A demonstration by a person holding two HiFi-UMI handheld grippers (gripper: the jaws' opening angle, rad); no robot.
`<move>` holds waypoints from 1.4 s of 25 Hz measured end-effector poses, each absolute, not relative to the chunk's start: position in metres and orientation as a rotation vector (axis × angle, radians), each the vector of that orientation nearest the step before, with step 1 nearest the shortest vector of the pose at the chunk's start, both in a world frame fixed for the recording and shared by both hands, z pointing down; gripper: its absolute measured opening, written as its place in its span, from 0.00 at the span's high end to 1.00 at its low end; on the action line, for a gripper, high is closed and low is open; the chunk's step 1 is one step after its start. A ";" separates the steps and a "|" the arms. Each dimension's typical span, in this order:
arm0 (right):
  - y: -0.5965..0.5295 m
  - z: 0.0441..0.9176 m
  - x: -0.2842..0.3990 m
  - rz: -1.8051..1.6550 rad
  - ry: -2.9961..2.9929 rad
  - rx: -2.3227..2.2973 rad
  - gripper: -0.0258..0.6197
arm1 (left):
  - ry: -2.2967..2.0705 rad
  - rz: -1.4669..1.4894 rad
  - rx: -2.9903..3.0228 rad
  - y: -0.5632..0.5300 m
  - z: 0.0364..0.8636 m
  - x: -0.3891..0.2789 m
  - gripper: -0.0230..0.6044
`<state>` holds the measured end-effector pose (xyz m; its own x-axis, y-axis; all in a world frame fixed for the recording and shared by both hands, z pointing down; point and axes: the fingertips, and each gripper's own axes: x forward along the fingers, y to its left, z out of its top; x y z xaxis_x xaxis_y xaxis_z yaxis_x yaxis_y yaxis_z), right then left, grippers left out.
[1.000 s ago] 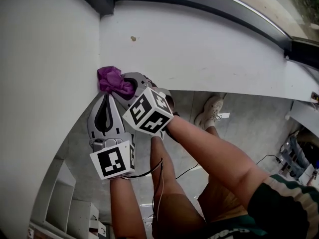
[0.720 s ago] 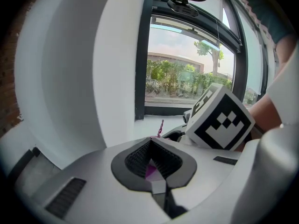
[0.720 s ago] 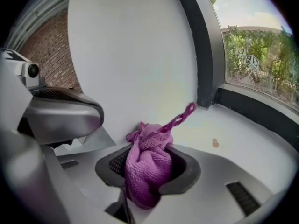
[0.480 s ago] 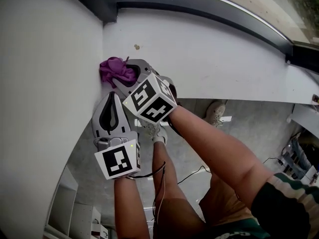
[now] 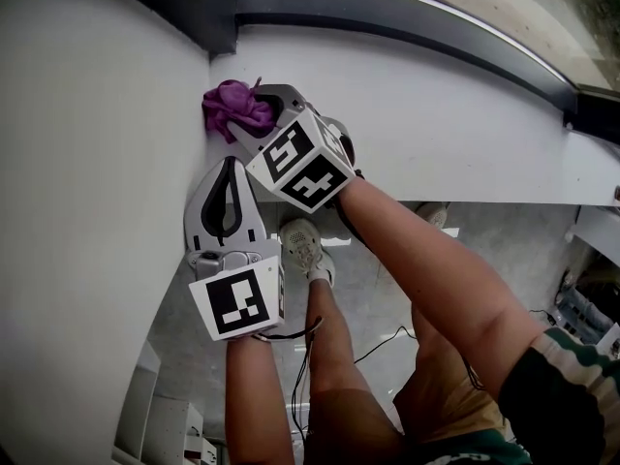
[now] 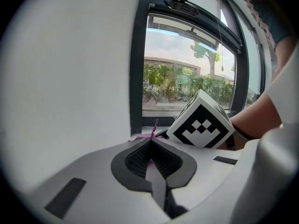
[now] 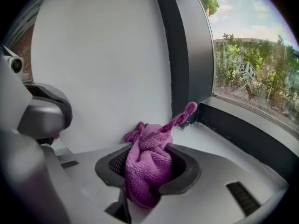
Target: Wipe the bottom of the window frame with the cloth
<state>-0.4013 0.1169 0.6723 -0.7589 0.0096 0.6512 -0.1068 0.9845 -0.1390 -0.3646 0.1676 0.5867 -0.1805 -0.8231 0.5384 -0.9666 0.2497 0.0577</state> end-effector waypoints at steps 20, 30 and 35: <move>0.079 0.663 -0.383 0.302 -2.391 0.276 0.72 | -2.050 0.434 1.618 0.145 0.588 -0.367 0.96; 0.086 0.679 -0.366 0.293 -2.332 0.230 0.72 | -2.039 0.473 1.646 0.133 0.589 -0.359 0.96; 0.075 0.680 -0.351 0.279 -2.313 0.247 0.72 | -2.041 0.490 1.684 0.120 0.584 -0.350 0.96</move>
<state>-0.3505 0.0754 0.6802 -0.6789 -0.0917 0.7285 -0.2622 0.9570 -0.1239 -0.3495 0.1200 0.5837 -0.1562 -0.8227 0.5466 -0.9811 0.1931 0.0102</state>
